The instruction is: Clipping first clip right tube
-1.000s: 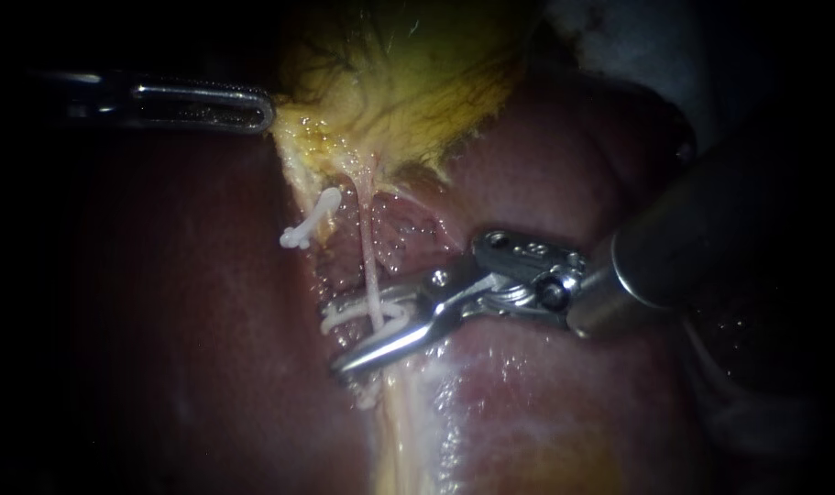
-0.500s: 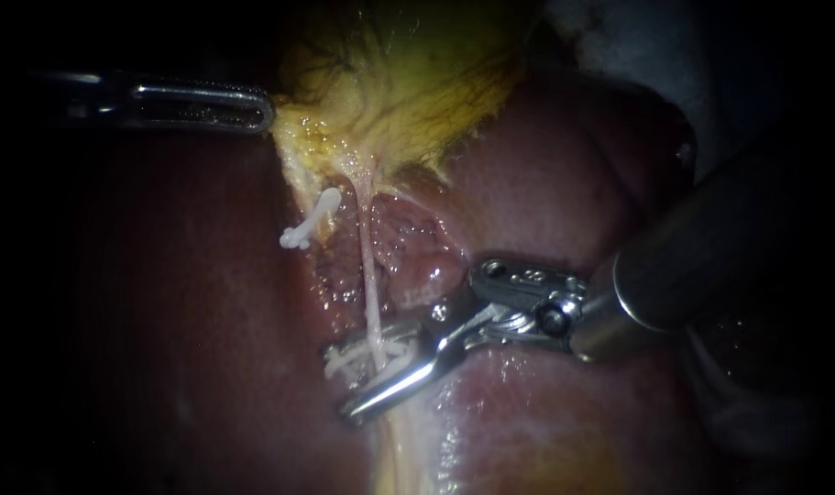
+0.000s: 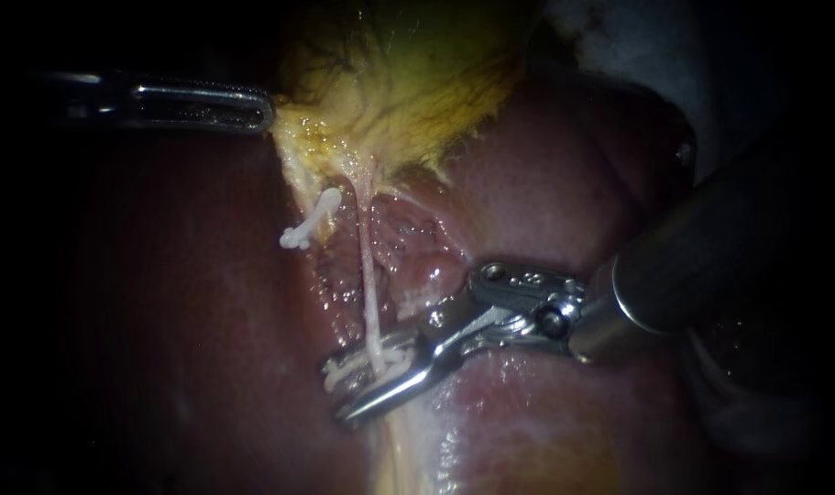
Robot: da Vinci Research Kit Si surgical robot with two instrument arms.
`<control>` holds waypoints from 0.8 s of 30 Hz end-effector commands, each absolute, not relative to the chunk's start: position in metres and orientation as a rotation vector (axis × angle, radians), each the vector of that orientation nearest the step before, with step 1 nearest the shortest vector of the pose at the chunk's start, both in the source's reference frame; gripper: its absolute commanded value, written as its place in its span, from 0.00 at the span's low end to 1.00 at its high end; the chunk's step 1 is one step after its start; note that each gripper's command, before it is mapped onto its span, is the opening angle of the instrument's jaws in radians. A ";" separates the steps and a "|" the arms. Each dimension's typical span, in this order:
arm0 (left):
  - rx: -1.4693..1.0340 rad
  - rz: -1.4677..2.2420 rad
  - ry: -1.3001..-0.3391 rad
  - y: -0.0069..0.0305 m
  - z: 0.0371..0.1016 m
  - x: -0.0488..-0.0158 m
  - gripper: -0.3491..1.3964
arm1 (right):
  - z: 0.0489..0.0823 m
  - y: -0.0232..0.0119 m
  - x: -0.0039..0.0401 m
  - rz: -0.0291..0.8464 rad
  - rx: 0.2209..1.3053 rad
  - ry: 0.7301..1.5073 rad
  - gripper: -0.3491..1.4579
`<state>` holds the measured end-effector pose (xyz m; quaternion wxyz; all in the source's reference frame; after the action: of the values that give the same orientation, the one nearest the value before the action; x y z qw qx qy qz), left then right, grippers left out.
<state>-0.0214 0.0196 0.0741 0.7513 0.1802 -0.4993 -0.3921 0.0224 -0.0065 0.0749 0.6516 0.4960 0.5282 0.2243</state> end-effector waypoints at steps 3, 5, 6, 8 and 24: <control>0.394 -0.857 -1.091 0.0196 0.0741 -0.0214 0.00 | 0.0750 -0.0064 0.0223 0.512 1.128 1.198 0.26; 0.394 -0.857 -1.091 0.0196 0.0741 -0.0214 0.00 | 0.0751 -0.0063 0.0223 0.518 1.129 1.195 0.22; 0.394 -0.857 -1.091 0.0196 0.0741 -0.0214 0.00 | 0.0751 -0.0063 0.0222 0.525 1.131 1.192 0.20; 0.394 -0.857 -1.091 0.0196 0.0741 -0.0214 0.00 | 0.0751 -0.0063 0.0221 0.528 1.129 1.193 0.16; 0.390 -0.858 -1.090 0.0195 0.0741 -0.0214 0.00 | 0.0758 -0.0056 0.0215 0.556 1.126 1.187 0.00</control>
<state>-0.0214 0.0195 0.0741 0.7514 0.1789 -0.4991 -0.3927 0.0215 -0.0056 0.0758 0.6492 0.4954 0.5225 0.2452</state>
